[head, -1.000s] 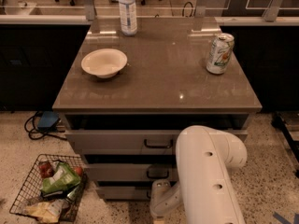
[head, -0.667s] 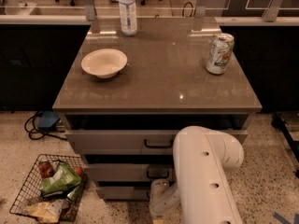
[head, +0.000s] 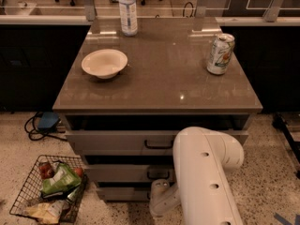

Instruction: Open bottom drawer

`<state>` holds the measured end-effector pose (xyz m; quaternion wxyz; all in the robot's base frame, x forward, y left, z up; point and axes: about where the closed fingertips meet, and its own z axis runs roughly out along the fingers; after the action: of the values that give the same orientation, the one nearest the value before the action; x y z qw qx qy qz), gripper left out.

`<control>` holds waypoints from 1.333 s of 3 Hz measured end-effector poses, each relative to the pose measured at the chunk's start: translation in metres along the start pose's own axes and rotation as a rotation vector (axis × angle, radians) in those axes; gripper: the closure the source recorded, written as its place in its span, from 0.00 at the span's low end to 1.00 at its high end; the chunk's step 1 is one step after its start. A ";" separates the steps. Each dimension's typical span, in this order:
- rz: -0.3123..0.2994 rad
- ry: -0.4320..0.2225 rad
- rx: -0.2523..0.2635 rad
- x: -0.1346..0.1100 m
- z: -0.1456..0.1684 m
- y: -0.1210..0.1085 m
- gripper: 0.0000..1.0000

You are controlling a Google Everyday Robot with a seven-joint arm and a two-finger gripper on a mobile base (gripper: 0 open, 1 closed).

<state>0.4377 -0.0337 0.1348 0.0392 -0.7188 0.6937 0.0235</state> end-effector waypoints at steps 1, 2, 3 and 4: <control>0.000 0.000 0.000 0.000 -0.003 0.000 0.88; 0.000 0.000 0.000 0.000 -0.007 -0.001 1.00; -0.001 0.000 0.002 -0.001 -0.008 -0.001 1.00; -0.009 0.004 0.019 -0.005 -0.014 0.003 1.00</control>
Offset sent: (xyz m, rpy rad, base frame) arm 0.0000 0.0000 0.0026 0.0000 0.0001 0.0000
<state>0.4341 -0.0305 0.1489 0.0448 -0.7216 0.6907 0.0154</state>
